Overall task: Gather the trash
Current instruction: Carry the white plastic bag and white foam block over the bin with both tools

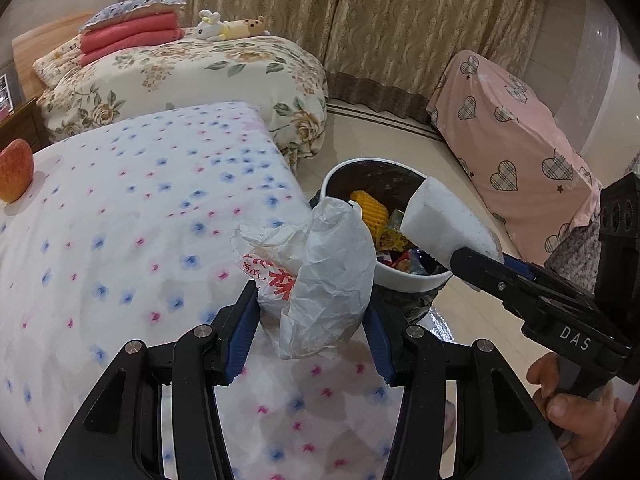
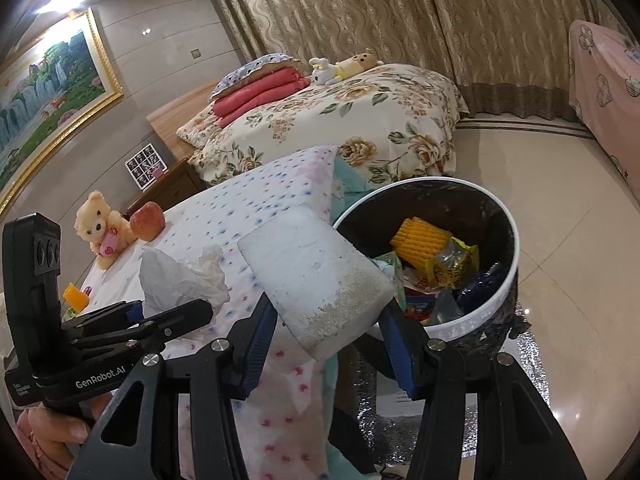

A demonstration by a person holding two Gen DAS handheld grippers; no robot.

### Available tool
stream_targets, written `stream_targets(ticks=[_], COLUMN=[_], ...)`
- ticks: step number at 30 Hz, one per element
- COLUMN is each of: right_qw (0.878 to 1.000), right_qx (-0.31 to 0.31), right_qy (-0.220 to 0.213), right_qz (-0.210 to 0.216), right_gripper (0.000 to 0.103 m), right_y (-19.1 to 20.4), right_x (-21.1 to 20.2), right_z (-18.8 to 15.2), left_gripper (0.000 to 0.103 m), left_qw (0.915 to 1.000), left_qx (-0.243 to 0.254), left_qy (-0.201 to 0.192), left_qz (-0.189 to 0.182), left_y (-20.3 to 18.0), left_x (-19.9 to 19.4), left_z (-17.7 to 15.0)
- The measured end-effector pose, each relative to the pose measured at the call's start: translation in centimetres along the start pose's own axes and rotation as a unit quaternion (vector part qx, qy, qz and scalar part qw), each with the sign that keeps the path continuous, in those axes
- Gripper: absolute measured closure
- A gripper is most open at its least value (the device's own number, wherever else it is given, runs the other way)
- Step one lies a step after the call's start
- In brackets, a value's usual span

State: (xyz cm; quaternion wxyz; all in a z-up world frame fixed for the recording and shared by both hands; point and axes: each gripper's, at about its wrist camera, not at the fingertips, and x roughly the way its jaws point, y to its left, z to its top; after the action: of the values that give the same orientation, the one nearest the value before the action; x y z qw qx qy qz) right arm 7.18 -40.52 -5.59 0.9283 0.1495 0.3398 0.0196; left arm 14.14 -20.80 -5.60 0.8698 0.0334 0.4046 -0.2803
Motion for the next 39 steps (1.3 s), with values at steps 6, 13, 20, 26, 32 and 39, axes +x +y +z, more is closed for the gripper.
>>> stream_targets(ticks=[6,13,20,26,32,39], right_qw=[1.000,1.000,0.999,0.999,0.998,0.998], right_qx=[0.006,0.010,0.017,0.016,0.016,0.016], right_qy=[-0.001,-0.001,0.004,0.008,0.009,0.013], right_qz=[-0.008,-0.021,-0.036,-0.045,-0.053,-0.062], right_gripper=[0.049,0.049,0.048,0.048,0.048,0.048], right_y=[-1.2,-2.6,-4.3,-5.3,-5.9,-6.8], right_x=[-0.1,0.2,0.6,0.8,1.0,1.4], right_z=[0.4,1.0,1.8,2.4,2.8,3.4], left_gripper=[0.054,0.054,0.054,0.054,0.054,0.054], left_qw=[1.0000,0.9999,0.9997,0.9995,0.9993,0.9989], left_qx=[0.008,0.015,0.021,0.028,0.031,0.036], left_qy=[0.003,0.005,0.010,0.013,0.016,0.020], left_qz=[-0.003,-0.004,-0.006,-0.010,-0.013,-0.023], left_y=[-0.9,-1.6,-2.4,-3.1,-3.6,-4.3], left_x=[0.7,1.8,3.2,4.1,4.9,5.9], left_z=[0.5,1.5,2.6,3.4,4.0,4.8])
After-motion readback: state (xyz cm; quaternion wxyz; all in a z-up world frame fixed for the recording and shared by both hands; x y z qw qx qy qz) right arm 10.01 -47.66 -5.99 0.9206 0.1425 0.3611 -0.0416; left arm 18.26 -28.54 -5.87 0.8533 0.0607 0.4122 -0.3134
